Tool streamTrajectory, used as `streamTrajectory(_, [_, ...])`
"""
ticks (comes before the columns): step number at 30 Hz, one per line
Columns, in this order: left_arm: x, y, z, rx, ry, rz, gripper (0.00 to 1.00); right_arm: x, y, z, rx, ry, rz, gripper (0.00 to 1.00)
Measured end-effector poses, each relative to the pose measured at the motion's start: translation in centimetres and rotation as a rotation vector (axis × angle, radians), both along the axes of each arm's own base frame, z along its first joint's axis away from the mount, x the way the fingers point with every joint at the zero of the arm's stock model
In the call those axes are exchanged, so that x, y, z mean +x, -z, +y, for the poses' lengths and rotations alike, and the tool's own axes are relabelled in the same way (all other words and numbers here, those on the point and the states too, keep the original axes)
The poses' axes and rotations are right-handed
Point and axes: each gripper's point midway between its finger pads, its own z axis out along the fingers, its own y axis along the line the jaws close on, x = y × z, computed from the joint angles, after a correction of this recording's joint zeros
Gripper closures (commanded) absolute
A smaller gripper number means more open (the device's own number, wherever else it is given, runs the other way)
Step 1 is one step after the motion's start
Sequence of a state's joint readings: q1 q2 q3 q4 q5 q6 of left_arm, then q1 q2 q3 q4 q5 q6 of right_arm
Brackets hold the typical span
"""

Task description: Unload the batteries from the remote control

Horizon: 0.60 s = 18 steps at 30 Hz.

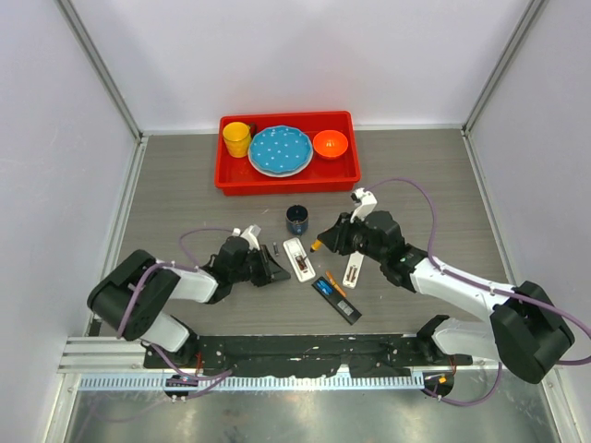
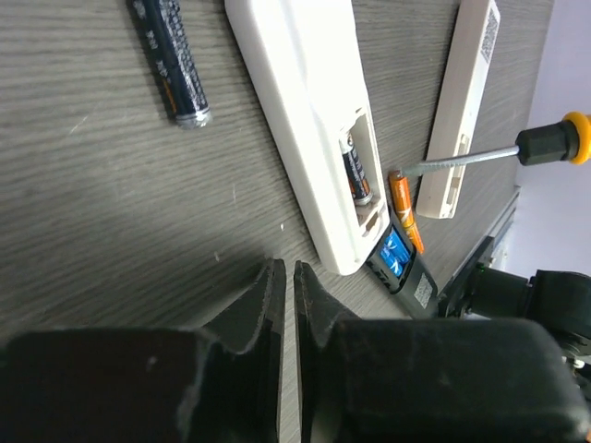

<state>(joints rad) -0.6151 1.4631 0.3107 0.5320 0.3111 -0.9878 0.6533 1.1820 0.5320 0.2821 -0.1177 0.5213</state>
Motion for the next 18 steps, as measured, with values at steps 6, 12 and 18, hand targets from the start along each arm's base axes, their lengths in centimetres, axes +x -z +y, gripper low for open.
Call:
streamTrajectory(6, [0.6, 0.2, -0.7, -0.090, -0.007, 0.016, 0.92, -0.1, -0.1, 0.2, 0.004, -0.013, 0.003, 0.99])
streamTrajectory(12, [0.8, 0.1, -0.9, -0.119, -0.009, 0.015, 0.92, 0.1, 1.0, 0.5, -0.017, -0.018, 0.026, 0.99])
streamTrajectory(18, [0.7, 0.1, -0.8, -0.109, -0.007, 0.015, 0.90, 0.3, 1.6, 0.5, -0.050, -0.015, 0.027, 0.99])
